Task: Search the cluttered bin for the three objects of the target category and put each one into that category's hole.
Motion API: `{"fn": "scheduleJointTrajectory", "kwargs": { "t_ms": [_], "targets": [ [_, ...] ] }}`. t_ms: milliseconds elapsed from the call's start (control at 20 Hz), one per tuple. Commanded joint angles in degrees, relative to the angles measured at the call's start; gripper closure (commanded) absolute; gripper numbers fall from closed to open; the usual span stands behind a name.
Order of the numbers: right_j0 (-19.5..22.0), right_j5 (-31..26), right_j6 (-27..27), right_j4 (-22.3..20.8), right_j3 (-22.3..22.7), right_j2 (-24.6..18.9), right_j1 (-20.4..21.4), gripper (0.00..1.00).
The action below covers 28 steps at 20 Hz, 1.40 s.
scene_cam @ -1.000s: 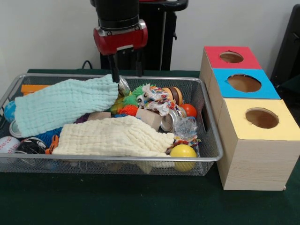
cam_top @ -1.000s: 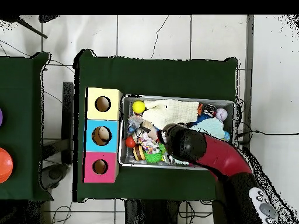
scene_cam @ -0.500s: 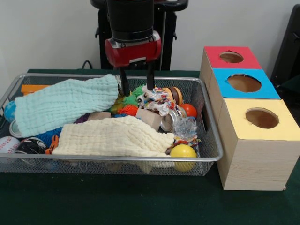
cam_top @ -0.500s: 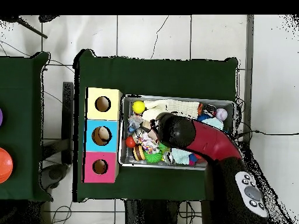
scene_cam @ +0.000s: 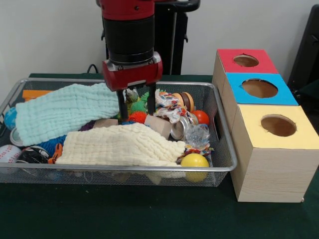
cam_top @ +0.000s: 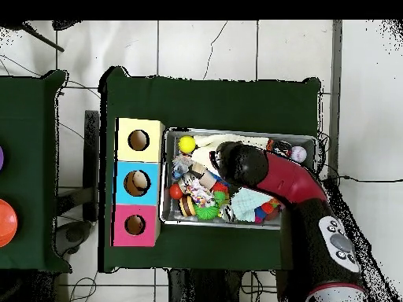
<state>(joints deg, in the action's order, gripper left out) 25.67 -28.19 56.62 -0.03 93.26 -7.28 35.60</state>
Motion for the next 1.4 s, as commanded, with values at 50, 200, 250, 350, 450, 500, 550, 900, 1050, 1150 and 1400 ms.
{"fn": "scheduleJointTrajectory", "kwargs": {
  "t_ms": [50, 200, 250, 350, 450, 500, 550, 900, 1050, 1150, 1400],
  "targets": [
    [3.3, 1.8, 4.9, -3.0, -3.0, -2.4, -6.0, 0.0],
    [3.8, 2.4, 4.0, -3.8, -3.3, -3.0, -6.6, 0.0],
    [4.1, 2.8, 3.8, -4.1, -3.4, -3.2, -6.9, 0.0],
    [4.6, 3.6, 3.7, -4.8, -3.3, -3.6, -7.4, 0.0],
    [5.1, 4.9, 3.7, -5.6, -3.3, -4.1, -8.2, 0.0],
    [5.6, 6.1, 3.6, -6.1, -3.0, -4.5, -8.6, 0.0],
    [6.0, 7.0, 3.5, -6.6, -2.9, -4.8, -9.1, 0.0],
    [8.9, 14.9, 5.9, -8.6, -0.4, -6.9, -11.8, 0.0],
    [9.5, 16.8, 7.9, -8.2, 0.0, -7.1, -13.2, 0.0],
    [9.5, 17.4, 8.4, -8.4, -0.2, -6.8, -13.9, 0.0],
    [9.1, 16.9, 9.5, -7.6, 0.1, -6.4, -13.7, 1.0]
  ]
}}
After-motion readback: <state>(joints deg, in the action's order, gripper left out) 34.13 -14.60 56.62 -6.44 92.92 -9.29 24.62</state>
